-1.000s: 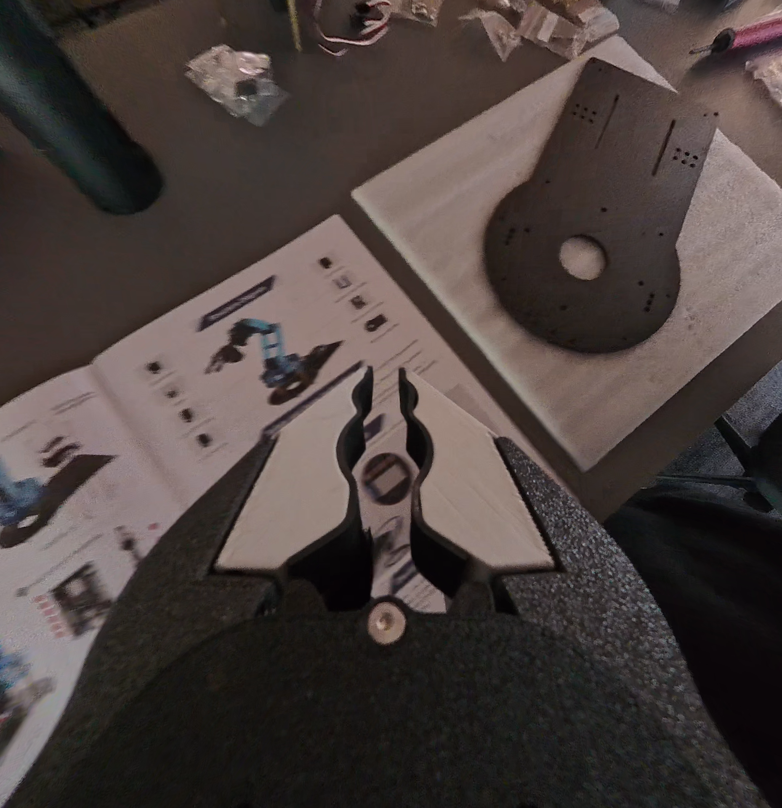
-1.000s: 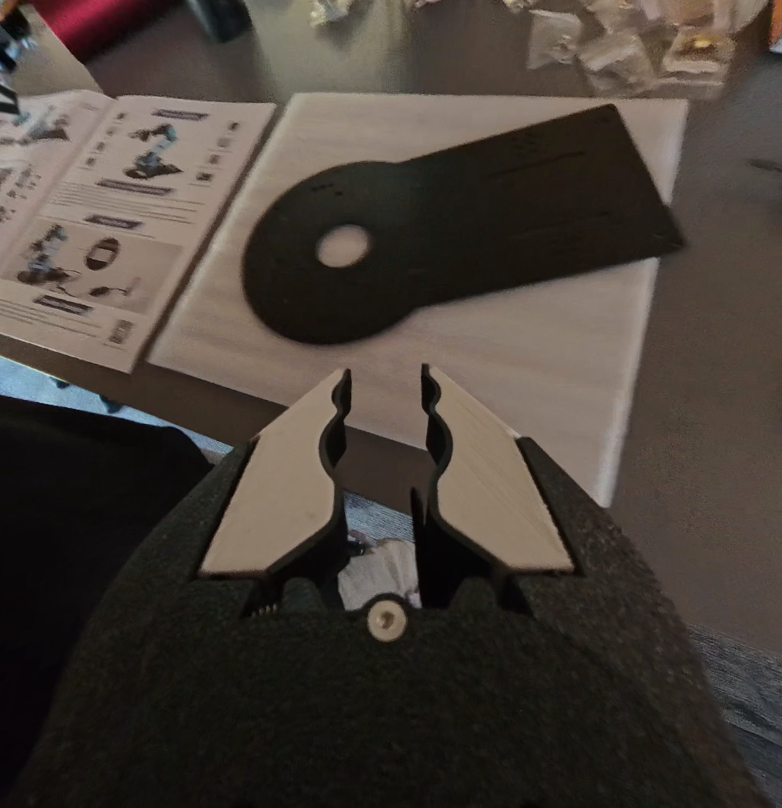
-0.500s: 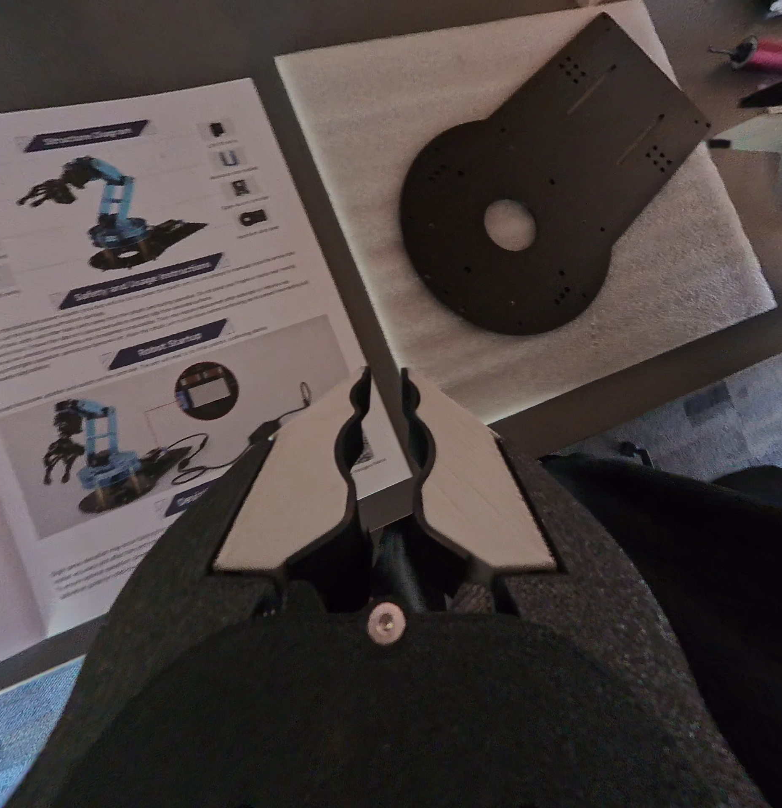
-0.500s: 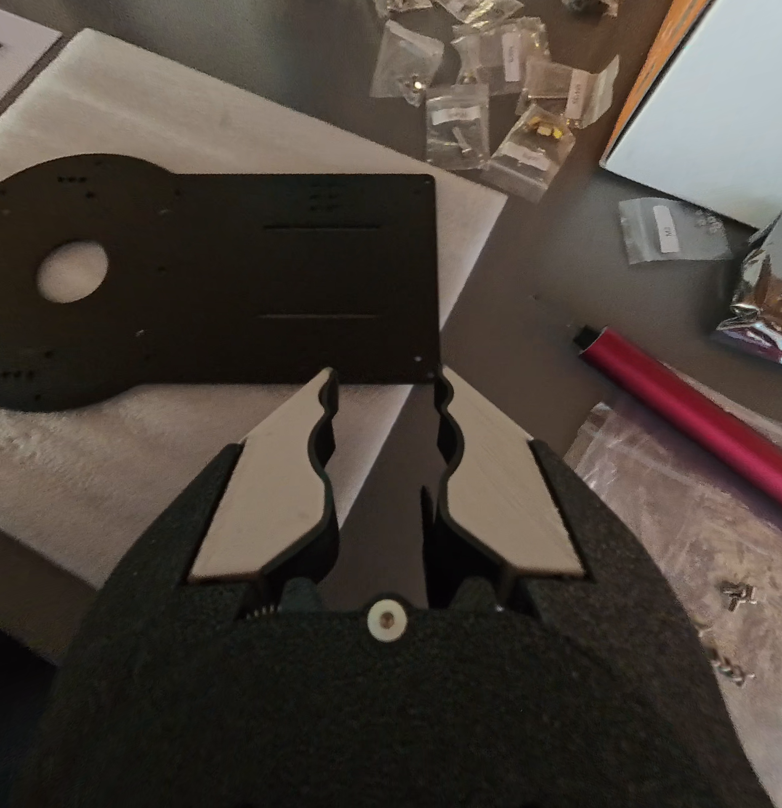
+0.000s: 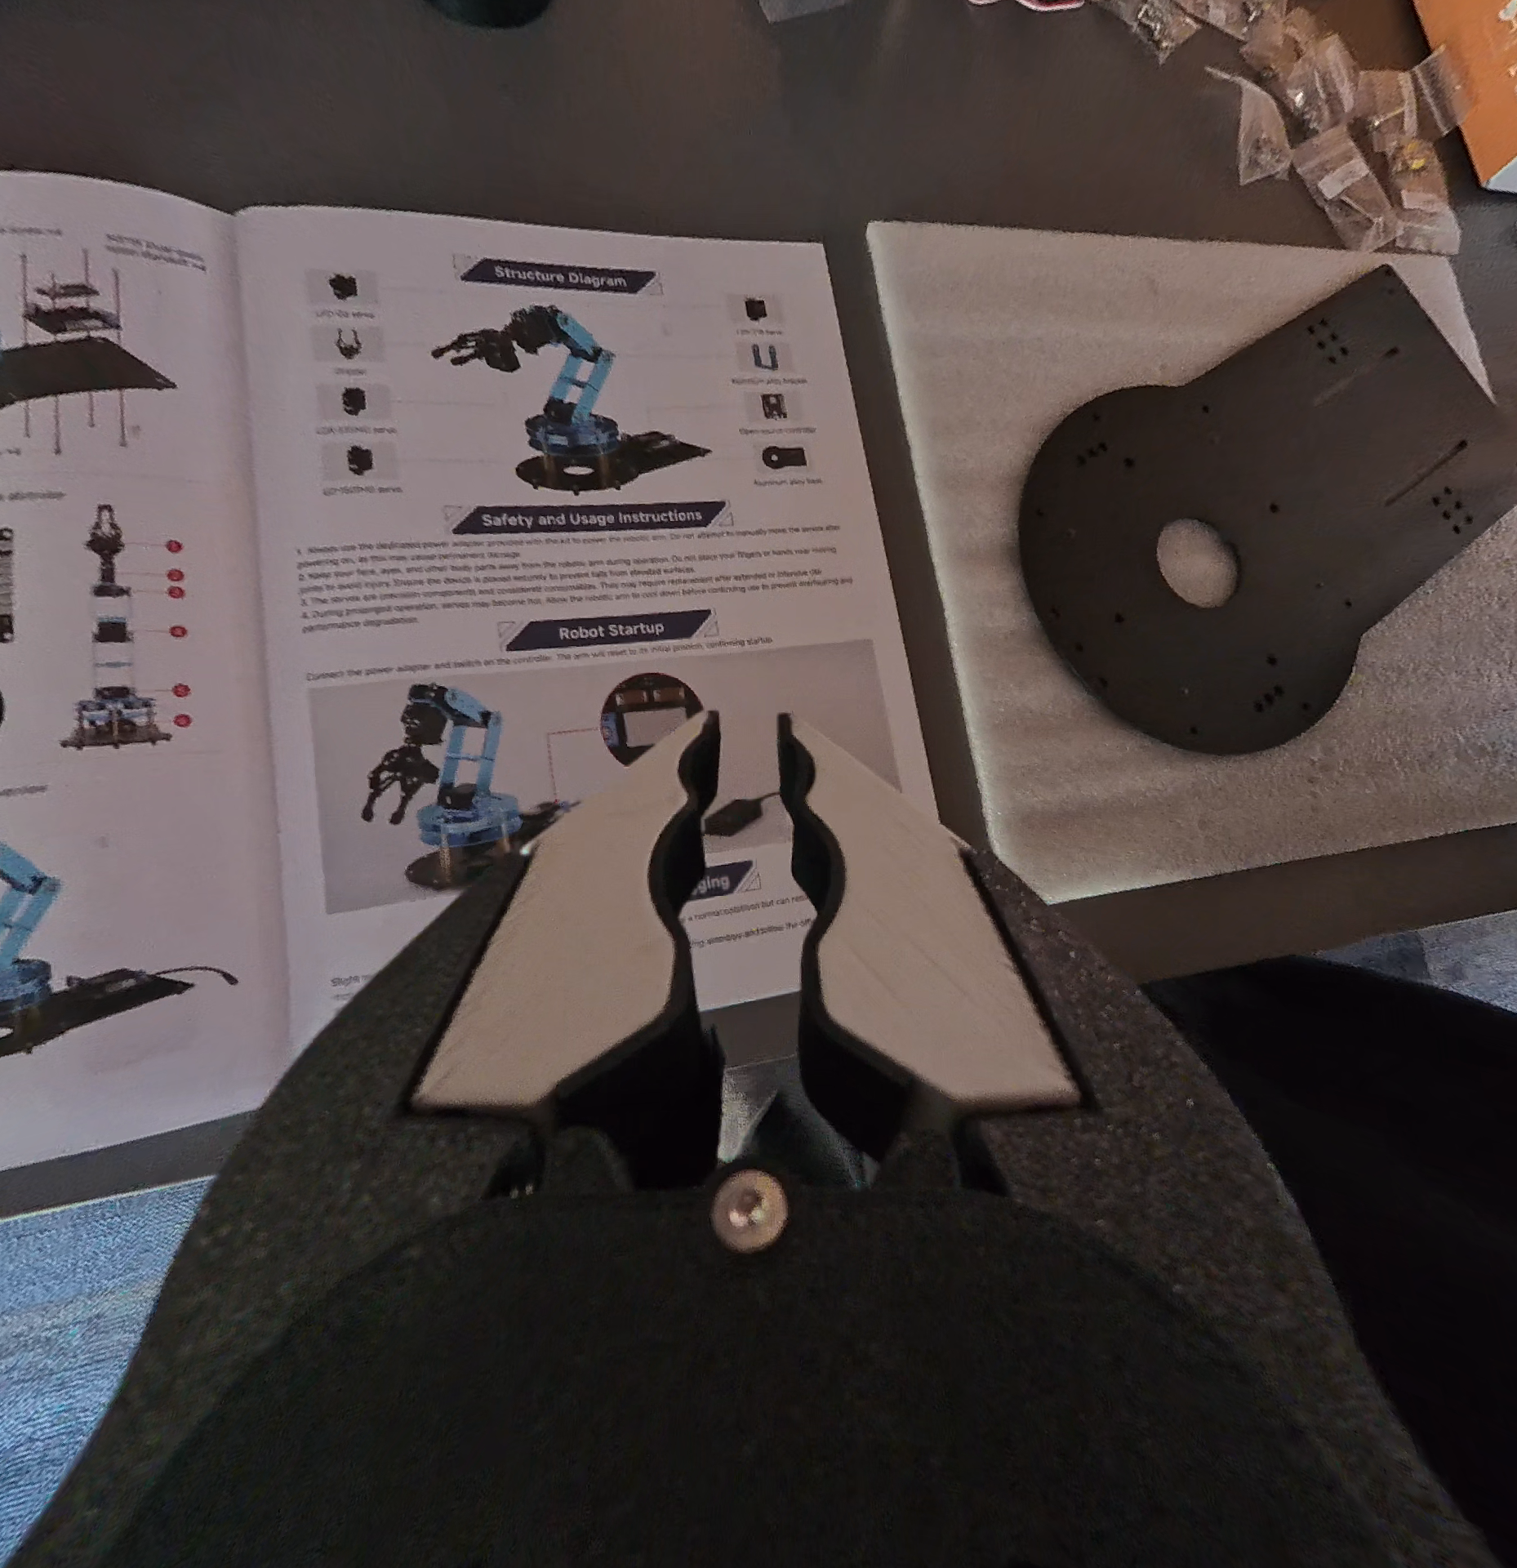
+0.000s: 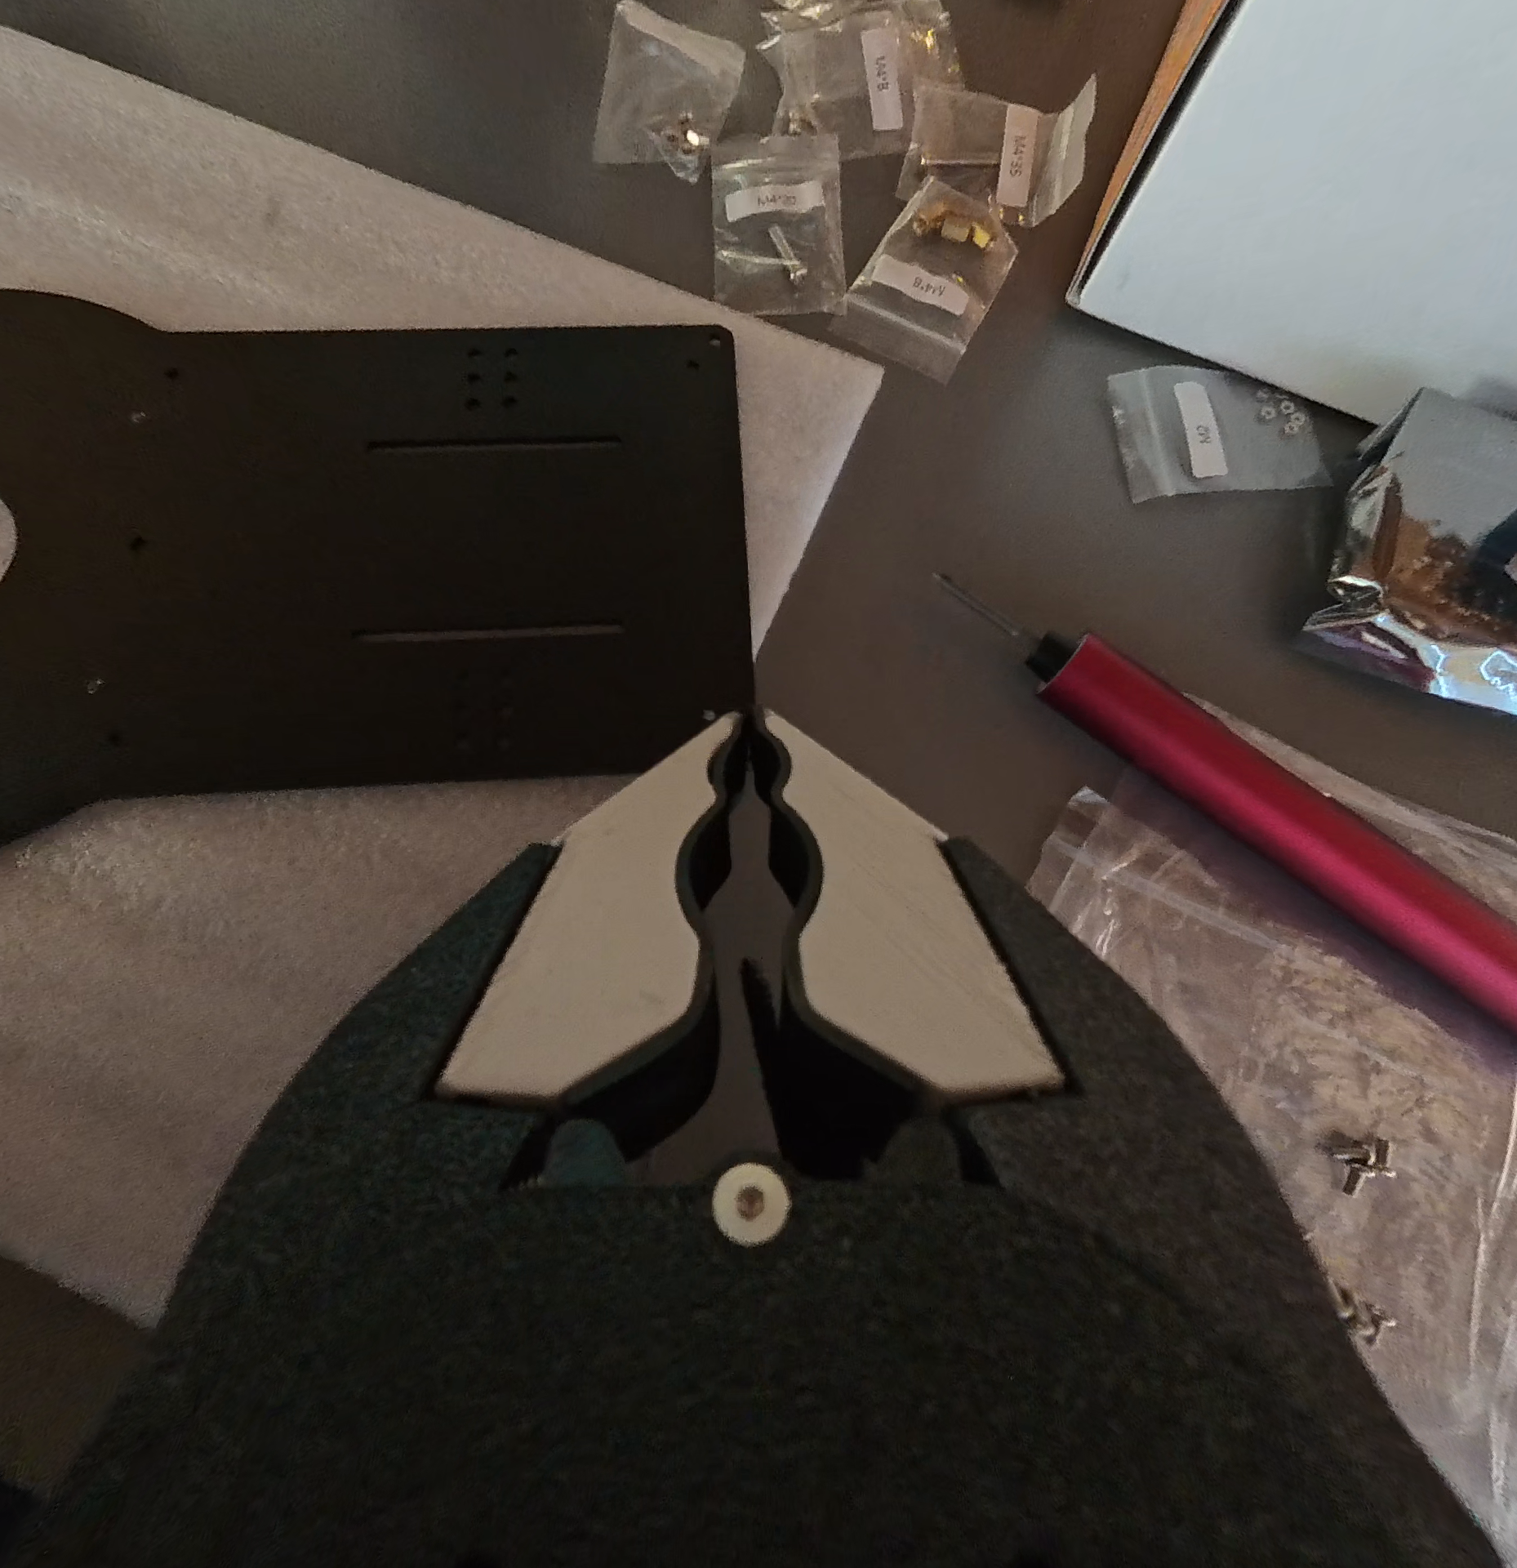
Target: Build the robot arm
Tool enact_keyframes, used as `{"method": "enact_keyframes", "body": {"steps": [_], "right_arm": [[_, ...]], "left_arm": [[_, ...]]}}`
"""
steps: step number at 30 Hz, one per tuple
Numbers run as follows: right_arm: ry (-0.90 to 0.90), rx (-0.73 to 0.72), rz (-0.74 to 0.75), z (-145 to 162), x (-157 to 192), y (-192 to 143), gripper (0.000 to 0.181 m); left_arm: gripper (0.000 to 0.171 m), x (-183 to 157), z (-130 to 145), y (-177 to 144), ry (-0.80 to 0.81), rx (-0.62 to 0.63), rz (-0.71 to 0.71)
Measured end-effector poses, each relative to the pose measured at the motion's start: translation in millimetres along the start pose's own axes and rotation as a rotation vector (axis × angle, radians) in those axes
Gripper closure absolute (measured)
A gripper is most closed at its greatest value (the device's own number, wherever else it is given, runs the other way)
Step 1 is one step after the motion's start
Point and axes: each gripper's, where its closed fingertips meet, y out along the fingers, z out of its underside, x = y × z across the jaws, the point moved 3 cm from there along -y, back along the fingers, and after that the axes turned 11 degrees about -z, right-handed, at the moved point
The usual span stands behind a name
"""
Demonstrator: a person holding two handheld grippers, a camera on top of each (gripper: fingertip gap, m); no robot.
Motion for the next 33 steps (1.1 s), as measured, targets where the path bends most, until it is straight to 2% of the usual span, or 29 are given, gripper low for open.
{"method": "enact_keyframes", "body": {"steps": [7,10,15,23,33], "right_arm": [[0.035,-0.011,-0.003,1,-2,-4,0.181],[0.027,0.038,-0.035,7,4,3,0.181],[-0.009,-0.008,-0.030,-18,6,5,0.181],[-0.048,0.001,-0.043,-77,-5,65,0.181],[-0.137,0.079,-0.029,-81,-5,91,0.181]], "left_arm": [[0.159,6,-6,2,0.005,-0.019,-0.001],[0.159,7,-8,4,0.010,-0.022,0.005],[0.159,13,-15,4,0.016,-0.038,-0.002],[0.159,29,-16,1,0.005,-0.049,-0.015],[0.158,49,-5,3,-0.058,-0.042,-0.038]]}}
